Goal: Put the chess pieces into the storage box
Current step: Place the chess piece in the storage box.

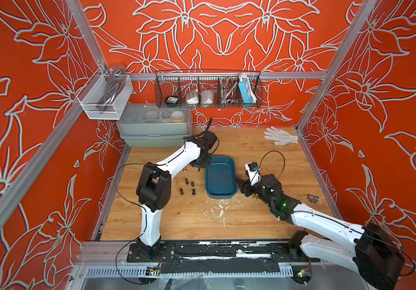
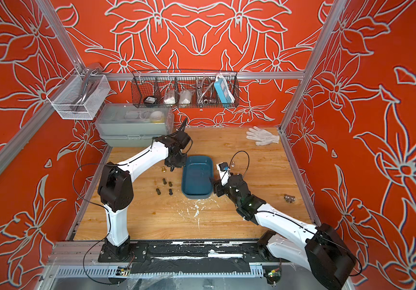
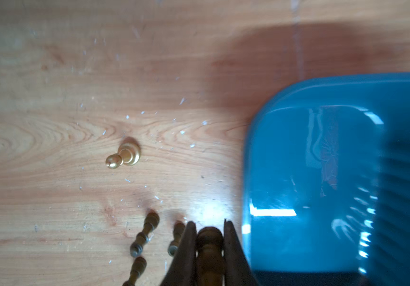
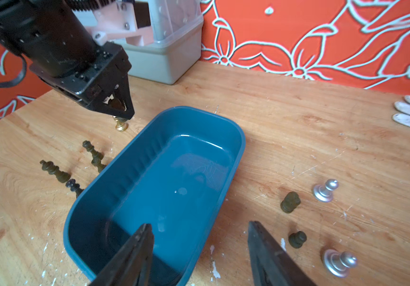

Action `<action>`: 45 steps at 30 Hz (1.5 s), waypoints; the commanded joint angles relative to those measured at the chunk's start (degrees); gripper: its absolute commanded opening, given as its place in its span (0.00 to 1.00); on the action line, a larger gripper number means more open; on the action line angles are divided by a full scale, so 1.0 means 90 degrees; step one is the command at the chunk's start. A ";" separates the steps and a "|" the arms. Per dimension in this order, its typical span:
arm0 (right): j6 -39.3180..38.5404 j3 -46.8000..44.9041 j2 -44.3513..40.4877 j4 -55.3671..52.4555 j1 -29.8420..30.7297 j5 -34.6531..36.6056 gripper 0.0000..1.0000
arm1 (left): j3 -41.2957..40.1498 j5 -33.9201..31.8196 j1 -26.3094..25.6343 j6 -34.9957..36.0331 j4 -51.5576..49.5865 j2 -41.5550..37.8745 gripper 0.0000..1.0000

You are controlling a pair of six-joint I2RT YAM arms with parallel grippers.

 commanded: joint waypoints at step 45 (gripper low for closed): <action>0.0093 -0.0266 -0.0506 0.0095 0.0023 0.0323 0.65 | 0.2766 -0.0172 -0.0346 0.0145 -0.0624 0.3073 0.14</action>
